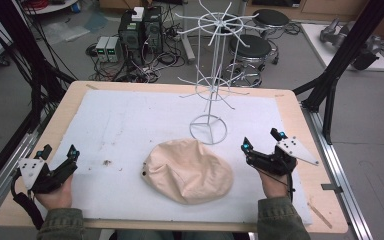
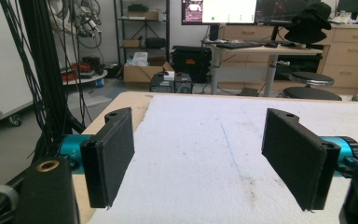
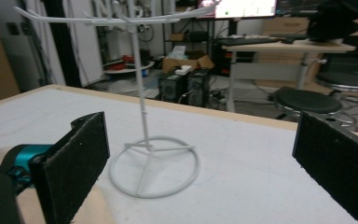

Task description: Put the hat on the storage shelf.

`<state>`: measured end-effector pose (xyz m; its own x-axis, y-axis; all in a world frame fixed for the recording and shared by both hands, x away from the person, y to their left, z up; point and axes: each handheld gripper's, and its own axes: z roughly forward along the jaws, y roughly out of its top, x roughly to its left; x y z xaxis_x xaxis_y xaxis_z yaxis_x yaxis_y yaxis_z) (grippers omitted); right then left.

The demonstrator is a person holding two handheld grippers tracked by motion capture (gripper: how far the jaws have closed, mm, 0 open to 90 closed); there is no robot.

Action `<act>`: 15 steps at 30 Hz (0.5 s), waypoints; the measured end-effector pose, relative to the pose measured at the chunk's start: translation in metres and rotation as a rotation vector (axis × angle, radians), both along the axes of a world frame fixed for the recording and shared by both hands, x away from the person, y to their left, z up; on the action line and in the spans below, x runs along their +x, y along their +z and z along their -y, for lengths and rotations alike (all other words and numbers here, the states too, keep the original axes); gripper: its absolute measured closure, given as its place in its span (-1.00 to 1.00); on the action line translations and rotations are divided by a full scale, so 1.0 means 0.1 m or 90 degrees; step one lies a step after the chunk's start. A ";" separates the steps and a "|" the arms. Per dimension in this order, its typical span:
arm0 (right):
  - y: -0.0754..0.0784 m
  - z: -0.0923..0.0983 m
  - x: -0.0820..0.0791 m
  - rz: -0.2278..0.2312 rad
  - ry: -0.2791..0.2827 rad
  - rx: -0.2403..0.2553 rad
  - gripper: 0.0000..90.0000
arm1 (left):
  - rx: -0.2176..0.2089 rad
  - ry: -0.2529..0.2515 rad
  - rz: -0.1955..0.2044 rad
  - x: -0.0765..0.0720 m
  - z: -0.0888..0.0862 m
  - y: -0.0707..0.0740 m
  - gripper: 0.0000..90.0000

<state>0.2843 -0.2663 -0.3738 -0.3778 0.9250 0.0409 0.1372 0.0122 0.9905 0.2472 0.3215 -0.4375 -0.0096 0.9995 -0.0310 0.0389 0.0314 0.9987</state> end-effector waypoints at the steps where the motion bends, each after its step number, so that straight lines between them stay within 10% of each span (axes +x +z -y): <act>1: 0.03 -0.02 0.02 -0.002 0.009 -0.003 -0.94 | -0.003 0.000 -0.002 -0.01 -0.01 0.00 -0.43; 15: 0.15 -0.37 0.22 -0.022 0.099 -0.037 -0.94 | -0.006 -0.004 -0.004 0.01 0.01 -0.01 -0.43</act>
